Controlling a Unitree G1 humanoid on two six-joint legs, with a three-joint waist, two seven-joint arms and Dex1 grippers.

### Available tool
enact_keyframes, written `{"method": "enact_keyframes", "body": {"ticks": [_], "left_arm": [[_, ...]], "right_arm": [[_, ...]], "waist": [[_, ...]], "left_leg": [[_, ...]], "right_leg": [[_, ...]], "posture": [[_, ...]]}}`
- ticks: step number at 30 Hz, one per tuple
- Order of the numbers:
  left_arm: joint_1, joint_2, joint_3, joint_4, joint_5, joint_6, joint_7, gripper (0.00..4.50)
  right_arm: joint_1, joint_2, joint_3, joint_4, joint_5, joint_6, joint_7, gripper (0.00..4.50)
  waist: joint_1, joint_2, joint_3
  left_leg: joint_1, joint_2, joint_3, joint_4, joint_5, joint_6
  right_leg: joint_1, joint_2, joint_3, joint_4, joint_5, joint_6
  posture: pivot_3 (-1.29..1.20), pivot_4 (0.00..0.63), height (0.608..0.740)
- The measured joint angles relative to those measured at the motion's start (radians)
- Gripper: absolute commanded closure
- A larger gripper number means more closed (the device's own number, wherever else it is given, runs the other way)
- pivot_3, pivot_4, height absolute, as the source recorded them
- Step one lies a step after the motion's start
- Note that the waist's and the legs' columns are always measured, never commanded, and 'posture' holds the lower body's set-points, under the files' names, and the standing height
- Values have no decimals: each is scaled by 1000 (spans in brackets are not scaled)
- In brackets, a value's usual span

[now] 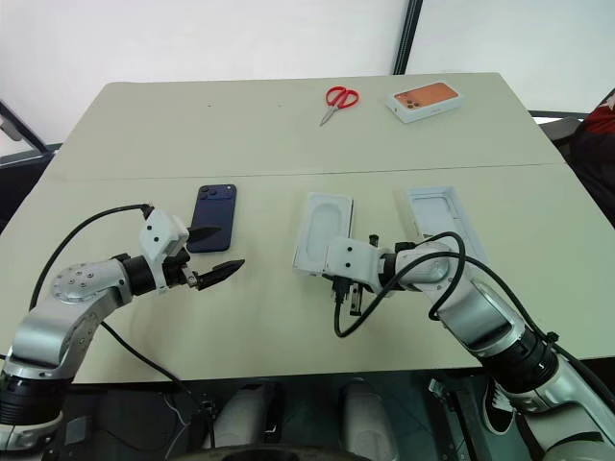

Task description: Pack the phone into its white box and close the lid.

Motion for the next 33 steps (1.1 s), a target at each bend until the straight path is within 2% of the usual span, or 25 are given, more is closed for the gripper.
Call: {"method": "enact_keyframes", "body": {"ticks": [6, 9, 14, 19, 22, 27, 31, 33], "left_arm": [[12, 11, 33, 1, -6, 0, 1, 0], [27, 11, 39, -2, -12, 0, 5, 0], [62, 16, 74, -19, -22, 11, 23, 0], [82, 13, 166, -18, -55, 67, 80, 0], [44, 2, 235, 23, -83, 152, 158, 0], [-44, -45, 312, 114, -132, 342, 300, 0], [-143, -70, 368, 156, -174, 468, 403, 0], [-218, -55, 355, 205, -178, 567, 433, 0]], "right_arm": [[-1, -7, 16, 59, -9, -131, 115, 4433], [-8, -4, 21, 90, -17, -146, 150, 3499], [-14, 25, -7, 88, 40, -95, 179, 1126], [-89, 161, -114, 73, 148, 33, 99, 1126], [-193, 263, -142, 111, 162, 116, 2, 2030], [-292, 420, -104, 235, 133, 233, -140, 4459], [-371, 515, -31, 360, 60, 234, -233, 4459], [-422, 556, 29, 483, -27, 169, -296, 4459]], "waist": [[1, 0, 0], [1, 0, 0], [0, 0, 0], [-1, 0, 0], [0, 0, 0], [1, 0, 0], [-4, -1, 0], [-4, -1, 0]], "left_leg": [[0, 0, 0, 0, 0, 0], [0, 0, 0, 0, 0, 0], [0, 0, -1, 0, 0, 0], [1, 1, -1, 0, 0, 0], [1, 0, -1, 0, 0, 0], [0, -1, -1, 1, 0, -1], [0, -1, -1, 1, 1, -1], [0, -3, -1, 1, 1, -2]], "right_leg": [[1, 0, 0, 0, 0, 0], [0, 0, 0, 0, 0, 0], [0, 0, 0, 0, 0, 0], [0, 0, 0, 1, 0, 0], [0, 0, 0, 1, 0, 0], [-1, -1, -1, 1, 0, 0], [-2, -1, -1, 3, 0, 0], [-2, 0, -1, 3, 0, 0]], "posture": [[0, 150, 740], [0, 150, 740], [0, 150, 740], [0, 150, 740], [0, 150, 740], [0, 150, 740], [0, 150, 740], [0, 150, 740]]}}
